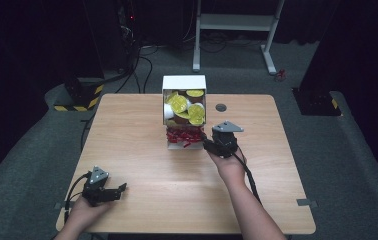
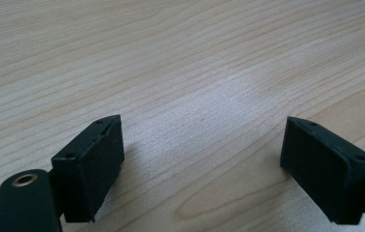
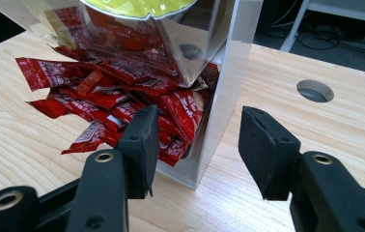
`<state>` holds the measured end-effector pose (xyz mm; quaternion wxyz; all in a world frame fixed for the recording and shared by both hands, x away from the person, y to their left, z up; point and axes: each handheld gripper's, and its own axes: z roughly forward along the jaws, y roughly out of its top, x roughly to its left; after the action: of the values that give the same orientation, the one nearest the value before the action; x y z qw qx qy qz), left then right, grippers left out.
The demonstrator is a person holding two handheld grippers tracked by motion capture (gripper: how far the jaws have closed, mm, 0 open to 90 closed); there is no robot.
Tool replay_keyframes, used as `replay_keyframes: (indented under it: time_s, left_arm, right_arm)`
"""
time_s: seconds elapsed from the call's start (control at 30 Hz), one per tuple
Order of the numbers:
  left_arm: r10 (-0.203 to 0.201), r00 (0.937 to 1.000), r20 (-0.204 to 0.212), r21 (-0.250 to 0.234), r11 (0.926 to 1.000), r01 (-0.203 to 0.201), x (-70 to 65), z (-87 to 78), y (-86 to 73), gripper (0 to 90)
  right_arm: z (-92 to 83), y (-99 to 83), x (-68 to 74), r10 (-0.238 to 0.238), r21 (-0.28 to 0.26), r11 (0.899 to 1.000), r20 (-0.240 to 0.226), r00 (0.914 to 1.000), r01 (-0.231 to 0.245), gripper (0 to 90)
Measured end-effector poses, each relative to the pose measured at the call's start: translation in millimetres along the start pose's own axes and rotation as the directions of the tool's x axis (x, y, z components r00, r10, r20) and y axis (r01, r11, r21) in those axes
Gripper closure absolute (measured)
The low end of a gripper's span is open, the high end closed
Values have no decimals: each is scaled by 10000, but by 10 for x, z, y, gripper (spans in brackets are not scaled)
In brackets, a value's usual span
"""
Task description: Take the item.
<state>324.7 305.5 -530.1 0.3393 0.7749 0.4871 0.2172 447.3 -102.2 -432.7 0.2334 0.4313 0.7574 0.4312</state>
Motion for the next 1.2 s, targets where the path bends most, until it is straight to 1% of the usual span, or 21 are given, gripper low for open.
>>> replay_keyframes:
  time_s: [0.07, 0.13, 0.2, 0.33, 0.37, 0.5, 0.53, 0.63, 0.67, 0.7, 0.73, 0.77, 0.83, 0.97, 1.0, 1.07, 1.13, 1.2]
  left_arm:
    - [-4, 10000, 3, -2, 10000, 4, 0, 0, 0, 158]
    - [0, 10000, 0, -2, 10000, 0, 0, 0, 0, 158]
    - [-2, 10000, 0, -1, 10000, 2, -1, 0, 0, 158]
    - [-6, 10000, 0, -1, 10000, 6, -1, 0, 0, 158]
    - [-4, 10000, 0, 0, 10000, 4, -1, 0, 0, 159]
    - [51, 10000, -26, 4, 10000, -51, 3, -1, 1, 158]
    - [16, 10000, -7, 2, 10000, -16, 0, 0, 0, 158]
    - [4, 10000, -2, -1, 10000, -4, 0, 0, 0, 158]
    - [28, 10000, -13, 3, 10000, -28, 1, -1, 0, 158]
    - [-1, 10000, -1, -2, 10000, 1, -1, 0, 0, 158]
    - [34, 10000, -16, 3, 10000, -34, 2, -1, 0, 158]
    - [20, 10000, -8, 3, 10000, -20, 1, -1, 0, 158]
    - [5, 10000, 0, 3, 10000, -5, 0, 0, 0, 158]
    - [-1, 10000, 1, 0, 10000, 1, 0, 0, 0, 158]
    - [15, 10000, -7, -1, 10000, -15, 1, 0, 0, 158]
    - [14, 10000, -7, -2, 10000, -14, 1, 0, 0, 158]
    - [35, 10000, -18, 3, 10000, -35, 3, -1, 1, 158]
    - [37, 10000, -15, 2, 10000, -37, 4, -1, 1, 159]
  right_arm:
    - [8, 3, -4, -39, 5, 10000, -16, 10000, 39, 510]
    - [22, 15, 3, -35, 81, 10000, -143, 9999, 36, 560]
    - [42, 28, 30, -87, 57, 9999, -160, 9998, 88, 568]
    - [64, 25, 51, 65, 91, 9999, -252, 9997, -63, 570]
    - [71, 25, 52, 31, 71, 10000, -270, 9996, -29, 569]
    - [105, 7, 70, -43, 218, 9998, -160, 9999, 47, 564]
    - [111, 6, 72, -90, 212, 9997, -82, 9999, 92, 565]
    - [124, 17, 66, -125, 156, 9998, -65, 9999, 126, 568]
    - [138, 22, 60, -99, 160, 9998, -156, 9998, 101, 606]
    - [138, 22, 60, -99, 160, 9998, -156, 9998, 101, 606]
    - [142, 25, 60, -113, 205, 9997, -208, 9997, 118, 624]
    - [148, 29, 66, -237, 260, 9994, -237, 9994, 243, 641]
    - [170, 39, 80, -375, 289, 9989, -143, 9992, 379, 645]
    - [202, 47, 85, -465, 318, 9984, -34, 9989, 466, 648]
    - [209, 48, 87, -446, 330, 9985, 1, 9990, 446, 656]
    - [234, 50, 92, -606, 332, 9976, 129, 9981, 602, 677]
    - [249, 51, 95, -575, 329, 9978, 109, 9983, 571, 693]
    - [258, 49, 101, -658, 363, 9972, 170, 9977, 651, 702]
